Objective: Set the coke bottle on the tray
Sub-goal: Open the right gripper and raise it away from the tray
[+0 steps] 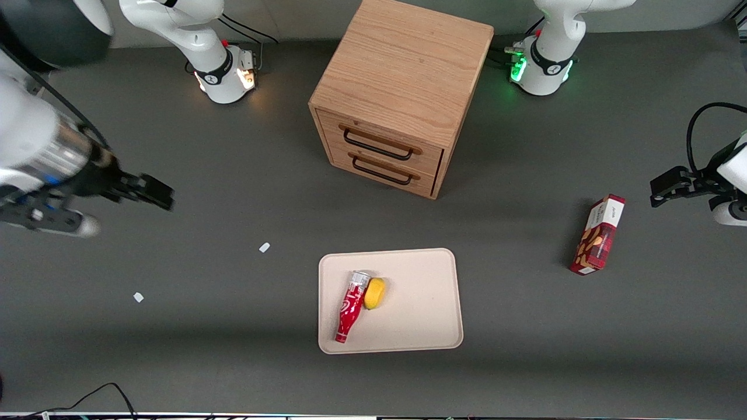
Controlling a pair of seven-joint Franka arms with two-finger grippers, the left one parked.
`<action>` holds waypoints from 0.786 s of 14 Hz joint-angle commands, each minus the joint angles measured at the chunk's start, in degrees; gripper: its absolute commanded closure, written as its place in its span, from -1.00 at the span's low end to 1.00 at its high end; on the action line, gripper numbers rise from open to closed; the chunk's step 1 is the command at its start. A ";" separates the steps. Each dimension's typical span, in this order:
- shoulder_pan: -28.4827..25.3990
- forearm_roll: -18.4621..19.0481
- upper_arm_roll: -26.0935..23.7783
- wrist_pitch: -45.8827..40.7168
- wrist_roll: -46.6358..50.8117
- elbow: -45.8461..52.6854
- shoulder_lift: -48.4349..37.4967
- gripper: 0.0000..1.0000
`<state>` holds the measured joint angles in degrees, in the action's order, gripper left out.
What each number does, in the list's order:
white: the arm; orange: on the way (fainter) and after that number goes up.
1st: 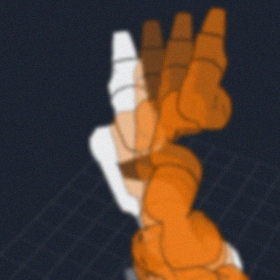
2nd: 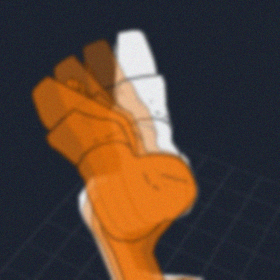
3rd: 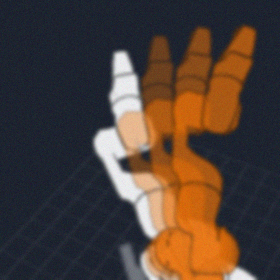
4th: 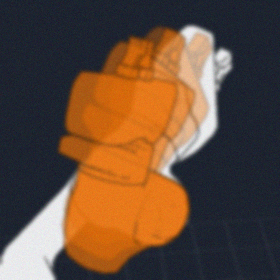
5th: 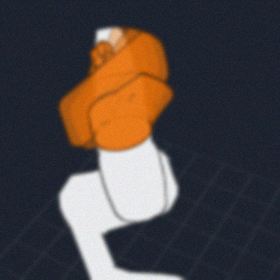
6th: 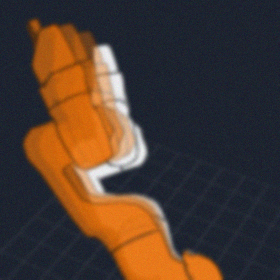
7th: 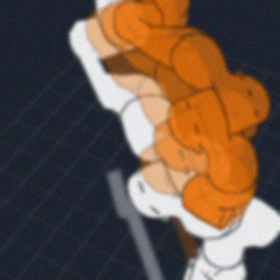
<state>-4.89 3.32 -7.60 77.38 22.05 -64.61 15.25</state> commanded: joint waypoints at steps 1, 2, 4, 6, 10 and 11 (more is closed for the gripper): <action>1.02 -4.09 3.89 3.02 -3.24 -17.25 -13.10 -1.00; 1.02 -4.37 4.69 6.26 -3.24 -24.18 -17.84 -1.00; 1.02 -4.55 5.14 12.42 -3.42 -35.45 -25.06 -1.00; 0.85 -4.98 5.14 14.12 -3.24 -39.88 -28.34 -1.00; 0.76 -5.25 5.23 10.63 -1.58 -33.25 -24.06 -1.00; 0.84 -5.25 5.32 7.56 -0.88 -29.21 -21.52 -1.00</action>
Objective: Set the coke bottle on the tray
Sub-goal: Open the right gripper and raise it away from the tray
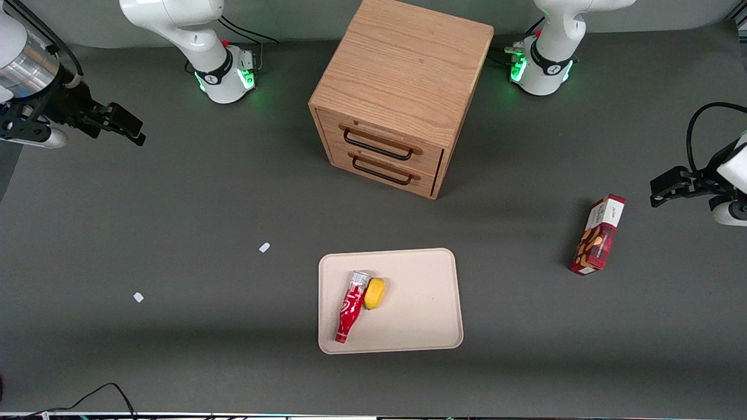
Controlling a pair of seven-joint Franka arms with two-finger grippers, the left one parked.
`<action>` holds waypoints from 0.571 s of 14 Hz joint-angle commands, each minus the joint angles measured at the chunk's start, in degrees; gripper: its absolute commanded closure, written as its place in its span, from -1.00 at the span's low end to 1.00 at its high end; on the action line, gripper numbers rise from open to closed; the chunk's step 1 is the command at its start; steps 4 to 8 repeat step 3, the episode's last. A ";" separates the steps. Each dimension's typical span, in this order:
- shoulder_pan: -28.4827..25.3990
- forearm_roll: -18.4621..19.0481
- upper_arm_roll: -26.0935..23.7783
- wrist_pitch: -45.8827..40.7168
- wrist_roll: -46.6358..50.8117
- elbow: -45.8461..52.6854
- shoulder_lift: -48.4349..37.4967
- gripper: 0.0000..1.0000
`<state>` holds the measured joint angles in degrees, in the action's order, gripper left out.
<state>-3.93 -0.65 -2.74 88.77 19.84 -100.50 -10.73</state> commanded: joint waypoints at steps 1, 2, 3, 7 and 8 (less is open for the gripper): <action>0.06 -1.28 0.45 -6.22 1.51 10.63 6.75 -1.00; 0.06 -1.28 0.71 -8.33 1.43 13.54 8.26 -1.00; -0.03 -1.28 1.32 -9.66 0.99 14.27 8.53 -1.00; -0.03 -1.28 1.32 -9.66 0.99 14.27 8.53 -1.00; -0.03 -1.28 1.32 -9.66 0.99 14.27 8.53 -1.00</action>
